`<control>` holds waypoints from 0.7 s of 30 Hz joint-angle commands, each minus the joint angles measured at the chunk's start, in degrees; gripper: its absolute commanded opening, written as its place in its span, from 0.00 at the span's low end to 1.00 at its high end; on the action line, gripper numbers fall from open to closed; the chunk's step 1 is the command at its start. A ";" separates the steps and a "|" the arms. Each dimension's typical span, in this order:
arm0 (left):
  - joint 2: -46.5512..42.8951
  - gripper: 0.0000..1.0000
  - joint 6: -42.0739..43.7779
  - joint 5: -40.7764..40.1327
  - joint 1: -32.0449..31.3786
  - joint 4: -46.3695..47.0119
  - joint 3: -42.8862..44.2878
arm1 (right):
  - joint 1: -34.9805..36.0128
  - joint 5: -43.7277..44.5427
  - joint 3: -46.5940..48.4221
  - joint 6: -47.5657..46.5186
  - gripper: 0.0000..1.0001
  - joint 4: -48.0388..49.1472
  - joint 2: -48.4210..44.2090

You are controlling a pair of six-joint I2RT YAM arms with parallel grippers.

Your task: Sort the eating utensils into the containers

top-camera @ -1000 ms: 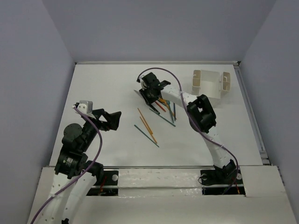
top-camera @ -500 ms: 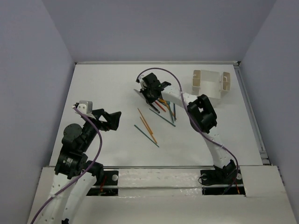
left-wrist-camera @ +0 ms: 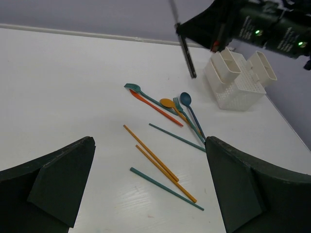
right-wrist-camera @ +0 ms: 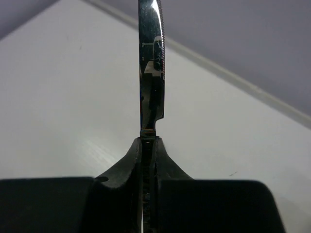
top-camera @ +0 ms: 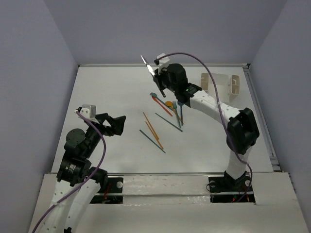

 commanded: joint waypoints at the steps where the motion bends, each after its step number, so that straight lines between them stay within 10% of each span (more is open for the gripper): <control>1: -0.87 0.99 -0.45 -0.19 0.44 2.50 0.40 | -5.95 8.94 -5.67 1.46 0.00 16.12 -8.41; 21: 0.63 0.99 -0.10 0.33 0.97 2.76 0.49 | -27.93 7.37 -14.04 6.65 0.00 38.19 -6.59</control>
